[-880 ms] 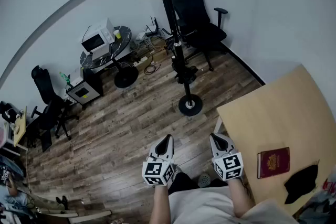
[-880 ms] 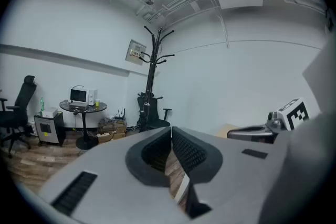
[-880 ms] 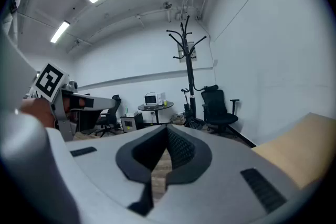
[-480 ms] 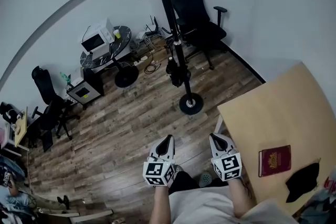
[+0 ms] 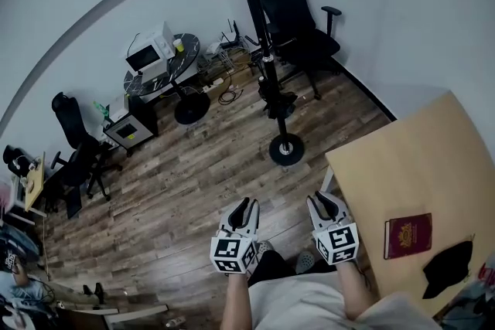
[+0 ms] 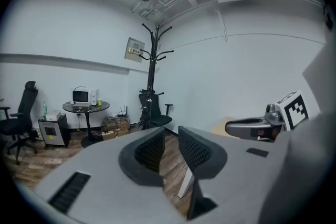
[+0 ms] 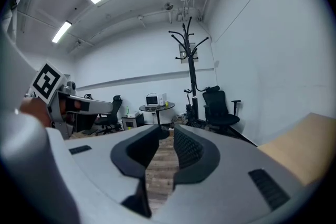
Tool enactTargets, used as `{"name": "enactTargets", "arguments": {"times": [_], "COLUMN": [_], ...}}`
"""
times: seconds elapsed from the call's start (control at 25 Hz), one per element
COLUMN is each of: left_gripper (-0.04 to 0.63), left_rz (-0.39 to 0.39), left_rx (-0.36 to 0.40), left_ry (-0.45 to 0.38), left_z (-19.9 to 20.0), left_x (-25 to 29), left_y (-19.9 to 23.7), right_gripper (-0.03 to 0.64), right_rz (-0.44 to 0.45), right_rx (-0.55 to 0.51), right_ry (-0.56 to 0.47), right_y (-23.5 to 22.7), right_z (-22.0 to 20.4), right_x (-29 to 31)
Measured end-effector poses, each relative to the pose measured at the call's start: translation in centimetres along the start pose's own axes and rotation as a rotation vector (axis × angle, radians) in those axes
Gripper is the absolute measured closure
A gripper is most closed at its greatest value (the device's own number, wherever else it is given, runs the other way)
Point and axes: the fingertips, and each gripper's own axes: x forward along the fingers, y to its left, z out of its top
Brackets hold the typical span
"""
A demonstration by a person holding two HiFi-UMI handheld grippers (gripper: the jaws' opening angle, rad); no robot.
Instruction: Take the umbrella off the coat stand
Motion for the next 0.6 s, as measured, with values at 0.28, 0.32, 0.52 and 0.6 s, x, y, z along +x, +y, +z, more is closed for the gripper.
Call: {"name": "enactTargets", "arguments": {"times": [0.28,0.32,0.52,0.6], "left_gripper": [0.505,0.505,0.505,0.505], "left_rz": [-0.011,-0.017,-0.022,-0.016], "left_rx": [0.005,0.010,0.017,0.010], "left_ry": [-0.001,-0.005,-0.013,-0.018], "left_z": [0.0,0.0,0.3,0.5], "left_x": [-0.4,-0.4,-0.5,-0.6], "left_y": [-0.6,-0.8,-0.8,-0.6], "right_gripper": [0.503,0.503,0.503,0.503], "right_rz": [0.027,0.029,0.038,0.044], "right_rx": [0.017,0.024,0.038,0.034], "right_ry": [0.013,0.014,0.011,0.005], "right_y": [0.5,0.5,0.8,1.1], "right_z": [-0.6,-0.7,-0.9,-0.6], "right_x": [-0.2,-0.2,0.0,0.0]}}
